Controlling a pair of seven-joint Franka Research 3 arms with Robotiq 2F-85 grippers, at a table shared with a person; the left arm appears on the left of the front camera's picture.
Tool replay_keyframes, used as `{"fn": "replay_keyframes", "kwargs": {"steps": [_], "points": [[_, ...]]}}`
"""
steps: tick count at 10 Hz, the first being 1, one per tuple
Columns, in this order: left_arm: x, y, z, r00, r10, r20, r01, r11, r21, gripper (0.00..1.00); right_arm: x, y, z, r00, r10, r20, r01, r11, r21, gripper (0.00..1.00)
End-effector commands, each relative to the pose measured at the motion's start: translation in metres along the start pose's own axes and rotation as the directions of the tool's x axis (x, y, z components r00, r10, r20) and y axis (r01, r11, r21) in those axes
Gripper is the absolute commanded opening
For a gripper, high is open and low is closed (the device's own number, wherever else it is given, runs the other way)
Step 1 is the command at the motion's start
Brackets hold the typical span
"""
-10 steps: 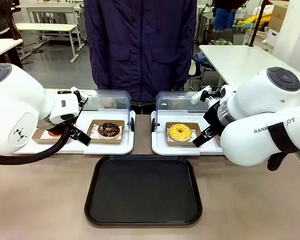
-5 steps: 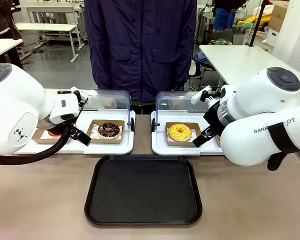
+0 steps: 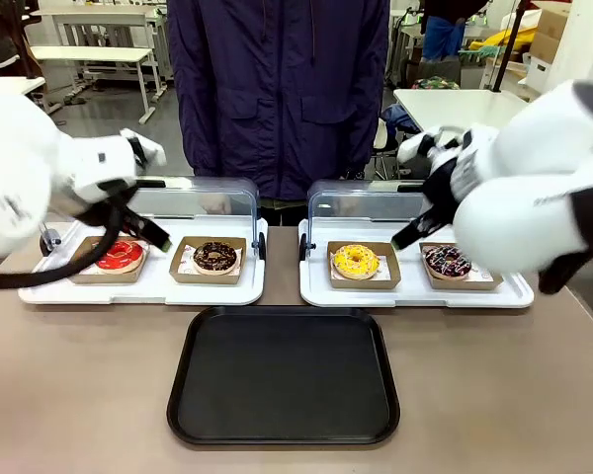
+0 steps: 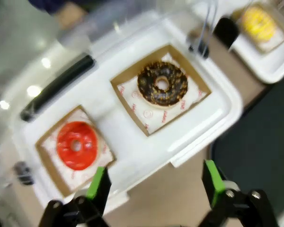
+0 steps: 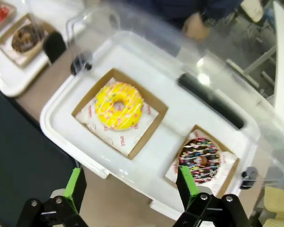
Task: Move the third donut from the left to the tray.
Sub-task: Pick up the Paper togo box containing the Donut indicated by the person and place it on the Handle tray.
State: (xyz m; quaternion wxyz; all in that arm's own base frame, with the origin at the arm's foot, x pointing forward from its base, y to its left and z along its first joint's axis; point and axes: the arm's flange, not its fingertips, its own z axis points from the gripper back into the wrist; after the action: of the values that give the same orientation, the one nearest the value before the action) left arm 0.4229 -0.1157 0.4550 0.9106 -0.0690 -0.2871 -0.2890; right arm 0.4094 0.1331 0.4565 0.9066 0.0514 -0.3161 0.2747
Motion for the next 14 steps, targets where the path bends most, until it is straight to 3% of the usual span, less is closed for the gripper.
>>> {"fn": "replay_keyframes", "kwargs": {"steps": [1,4,8,11,14], "points": [[0.005,0.066,0.037,0.998,-0.054,-0.019,0.05,0.987,-0.15,1.0,-0.007,-0.056,0.05,0.999,-0.01,0.051,0.003,0.992,0.123,1.0],[-0.025,0.152,0.068,0.979,-0.173,0.104,0.199,0.906,-0.374,1.0,-0.056,-0.142,0.103,0.98,0.015,0.198,-0.065,0.966,0.249,1.0],[-0.107,0.233,0.117,0.919,-0.179,0.351,0.321,0.857,-0.403,1.0,-0.143,-0.215,0.134,0.921,-0.031,0.388,-0.103,0.942,0.32,1.0],[-0.151,0.252,0.135,0.874,-0.123,0.47,0.327,0.865,-0.38,1.0,-0.178,-0.234,0.146,0.885,-0.063,0.461,-0.098,0.943,0.317,1.0],[-0.168,0.237,0.135,0.851,-0.075,0.52,0.316,0.863,-0.393,1.0,-0.183,-0.236,0.147,0.876,-0.074,0.476,-0.098,0.94,0.326,1.0]]}}
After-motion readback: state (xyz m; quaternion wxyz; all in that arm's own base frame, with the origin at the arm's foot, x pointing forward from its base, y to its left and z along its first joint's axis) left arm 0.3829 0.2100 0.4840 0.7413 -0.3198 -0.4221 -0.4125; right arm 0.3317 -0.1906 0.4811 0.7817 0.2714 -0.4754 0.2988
